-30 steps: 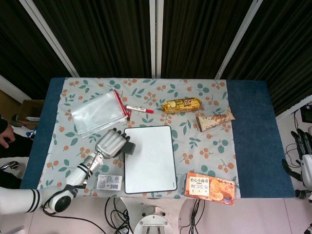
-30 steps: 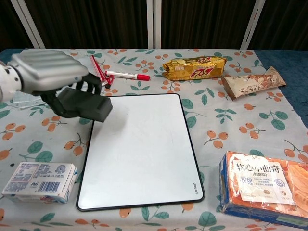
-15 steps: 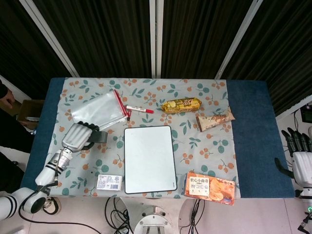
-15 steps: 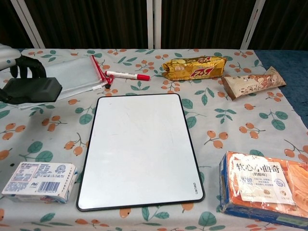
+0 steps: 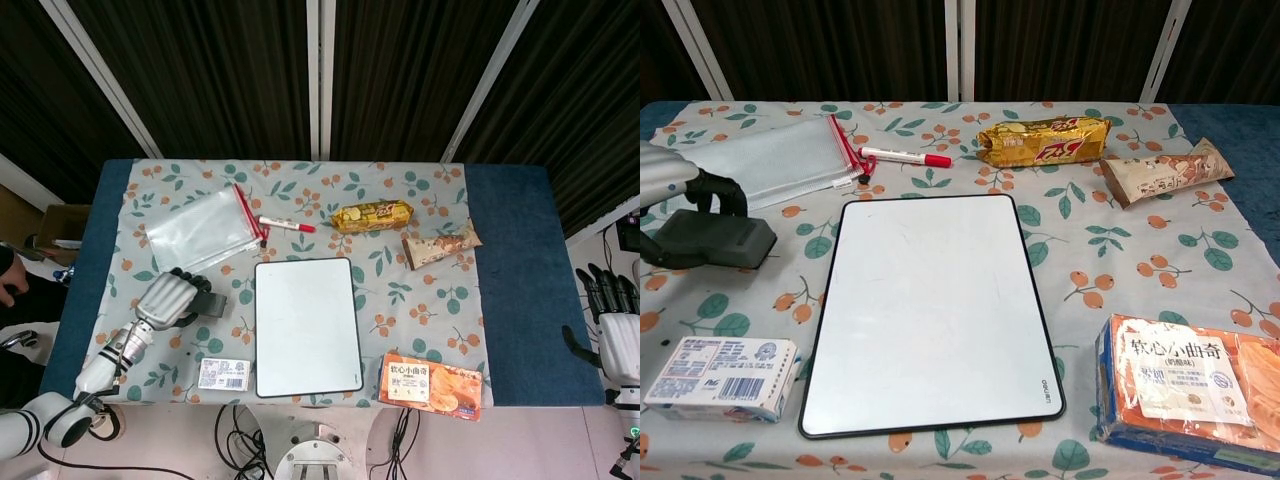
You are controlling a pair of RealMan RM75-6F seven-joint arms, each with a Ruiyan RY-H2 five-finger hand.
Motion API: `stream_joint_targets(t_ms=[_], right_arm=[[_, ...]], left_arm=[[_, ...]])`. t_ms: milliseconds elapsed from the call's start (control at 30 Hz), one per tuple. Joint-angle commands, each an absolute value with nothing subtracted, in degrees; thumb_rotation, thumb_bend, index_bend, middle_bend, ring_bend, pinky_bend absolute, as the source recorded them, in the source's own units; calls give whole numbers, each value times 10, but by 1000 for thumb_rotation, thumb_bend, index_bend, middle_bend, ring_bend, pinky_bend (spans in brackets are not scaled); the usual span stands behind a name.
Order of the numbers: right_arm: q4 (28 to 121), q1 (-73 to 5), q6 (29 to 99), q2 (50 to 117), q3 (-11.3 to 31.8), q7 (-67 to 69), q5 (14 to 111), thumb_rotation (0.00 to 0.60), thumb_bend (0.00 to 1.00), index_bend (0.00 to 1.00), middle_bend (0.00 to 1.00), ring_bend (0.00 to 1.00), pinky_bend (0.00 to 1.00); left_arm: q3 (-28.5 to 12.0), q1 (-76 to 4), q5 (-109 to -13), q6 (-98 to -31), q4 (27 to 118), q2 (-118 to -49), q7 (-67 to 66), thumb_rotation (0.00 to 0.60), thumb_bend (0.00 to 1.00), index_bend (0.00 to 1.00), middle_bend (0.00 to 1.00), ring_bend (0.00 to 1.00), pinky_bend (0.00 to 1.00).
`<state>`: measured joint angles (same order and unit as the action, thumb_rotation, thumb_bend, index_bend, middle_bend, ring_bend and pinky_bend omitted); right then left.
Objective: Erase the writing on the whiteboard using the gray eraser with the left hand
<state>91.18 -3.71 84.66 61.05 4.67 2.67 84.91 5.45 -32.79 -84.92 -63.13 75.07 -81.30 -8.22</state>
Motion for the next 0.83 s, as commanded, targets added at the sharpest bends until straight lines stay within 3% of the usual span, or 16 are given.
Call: stream_joint_targets(t_ms=[33, 100, 200, 567, 833], right_arm=[[912, -37, 847, 610, 47, 26, 849, 600, 261, 0, 0, 0, 0], [912, -37, 847, 610, 47, 26, 849, 600, 261, 0, 0, 0, 0], [911, -37, 848, 610, 47, 28, 849, 600, 261, 0, 0, 0, 0], [868, -29, 867, 625, 46, 34, 853, 600, 220, 0, 0, 0, 0], [813, -25, 871, 667, 51, 0, 835, 600, 212, 0, 0, 0, 0]], left_arm=[[53, -327, -833, -609, 765, -805, -104, 600, 141, 126, 156, 182, 270], [48, -324, -830, -611, 774, -803, -109, 600, 101, 58, 83, 119, 232], [43, -313, -837, -635, 774, -802, -112, 600, 57, 34, 45, 84, 204], [3, -178, -811, -860, 824, -720, -93, 600, 0, 32, 41, 75, 198], [21, -102, -813, -907, 757, -721, 6, 600, 0, 36, 62, 75, 192]])
